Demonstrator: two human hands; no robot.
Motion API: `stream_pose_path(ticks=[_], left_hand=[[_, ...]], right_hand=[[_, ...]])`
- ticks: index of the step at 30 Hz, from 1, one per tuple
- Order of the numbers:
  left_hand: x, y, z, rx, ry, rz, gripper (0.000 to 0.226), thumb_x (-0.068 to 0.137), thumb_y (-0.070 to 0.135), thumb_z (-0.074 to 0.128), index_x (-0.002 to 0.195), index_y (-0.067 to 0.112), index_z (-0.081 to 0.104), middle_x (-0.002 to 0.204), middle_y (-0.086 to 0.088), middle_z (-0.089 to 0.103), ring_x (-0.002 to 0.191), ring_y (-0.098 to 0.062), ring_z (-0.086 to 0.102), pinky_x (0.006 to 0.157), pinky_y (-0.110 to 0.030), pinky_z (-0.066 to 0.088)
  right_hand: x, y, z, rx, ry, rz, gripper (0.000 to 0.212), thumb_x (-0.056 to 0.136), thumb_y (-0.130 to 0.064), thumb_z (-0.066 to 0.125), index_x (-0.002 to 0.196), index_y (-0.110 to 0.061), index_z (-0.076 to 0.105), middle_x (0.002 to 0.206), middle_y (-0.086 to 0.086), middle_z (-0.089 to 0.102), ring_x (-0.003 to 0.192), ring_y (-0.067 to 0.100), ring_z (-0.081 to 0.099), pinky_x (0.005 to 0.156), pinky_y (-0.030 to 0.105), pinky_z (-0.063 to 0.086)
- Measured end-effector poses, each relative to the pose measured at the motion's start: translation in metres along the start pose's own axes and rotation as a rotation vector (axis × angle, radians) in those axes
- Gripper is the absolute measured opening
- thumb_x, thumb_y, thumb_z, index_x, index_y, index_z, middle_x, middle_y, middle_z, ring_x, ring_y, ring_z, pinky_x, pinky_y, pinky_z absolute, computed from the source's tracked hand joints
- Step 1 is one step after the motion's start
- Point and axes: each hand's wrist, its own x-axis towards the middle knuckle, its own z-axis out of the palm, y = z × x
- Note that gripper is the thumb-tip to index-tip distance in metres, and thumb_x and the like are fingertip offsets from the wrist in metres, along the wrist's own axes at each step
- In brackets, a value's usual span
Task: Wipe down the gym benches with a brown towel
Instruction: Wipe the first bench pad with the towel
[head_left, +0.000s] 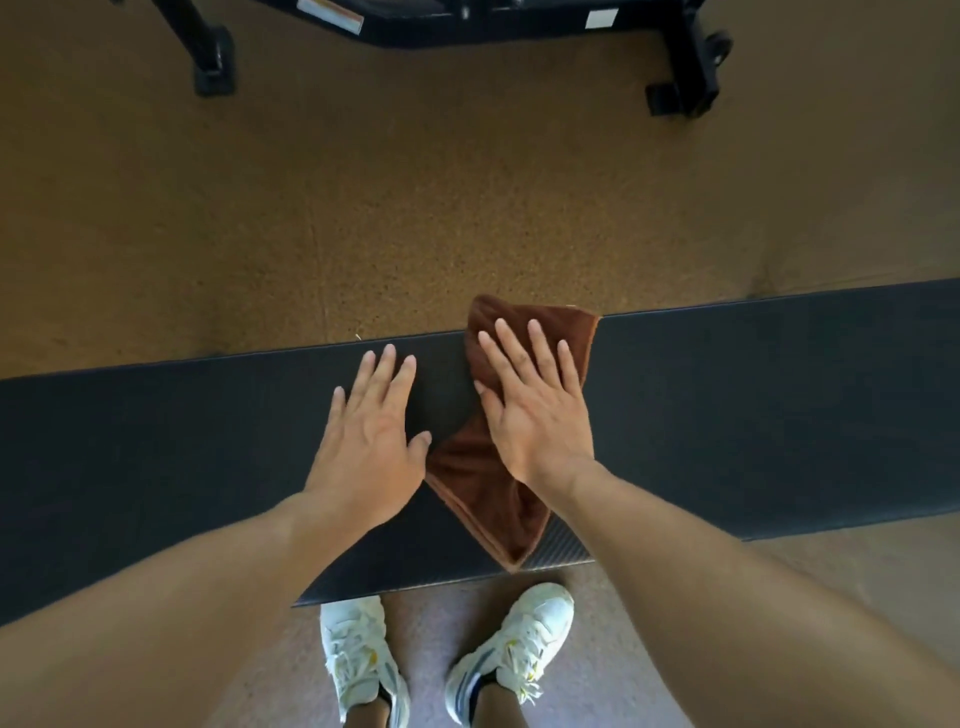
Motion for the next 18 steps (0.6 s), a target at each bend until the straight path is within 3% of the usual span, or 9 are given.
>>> stream_pose_path(ticks=[5,11,14,18], left_hand=[[0.029,0.052,0.003,0.255,-0.277,0.001,0.126,0.077,0.054,0.083,0.163,0.03,-0.006,0.169,0.004,-0.024,0.156,-0.02,-0.023,0.125,-0.059,0.013],[0.03,0.065,0.006,0.359,-0.29,-0.088,0.129,0.074,0.051,0.086,0.164,0.03,-0.004,0.169,0.004,-0.023,0.156,-0.021,-0.02,0.124,-0.056,0.025],[0.031,0.066,0.007,0.393,-0.283,-0.091,0.128,0.074,0.053,0.085,0.163,0.03,-0.004,0.17,0.004,-0.023,0.156,-0.022,-0.019,0.122,-0.054,0.027],[0.029,0.06,0.008,0.424,-0.267,-0.063,0.126,0.075,0.06,0.081,0.164,0.032,-0.004,0.17,0.003,-0.021,0.157,-0.022,-0.018,0.119,-0.052,0.034]], right_hand=[[-0.009,0.106,-0.036,0.059,0.006,0.194,0.06,0.111,-0.051,0.015,0.167,-0.035,0.003,0.174,-0.015,-0.006,0.16,0.014,-0.017,0.131,0.042,-0.01],[-0.038,0.255,-0.079,0.074,0.014,0.495,0.063,0.11,-0.056,0.014,0.168,-0.034,0.002,0.175,-0.012,-0.007,0.161,0.017,-0.012,0.132,0.044,-0.003],[-0.049,0.285,-0.086,0.156,0.102,0.798,0.065,0.11,-0.054,0.02,0.168,-0.028,0.009,0.177,-0.004,0.0,0.163,0.026,-0.005,0.131,0.049,0.0],[-0.052,0.254,-0.069,0.364,0.392,1.312,0.063,0.108,-0.046,0.031,0.167,-0.026,0.021,0.177,-0.002,0.008,0.163,0.03,-0.002,0.131,0.049,-0.003]])
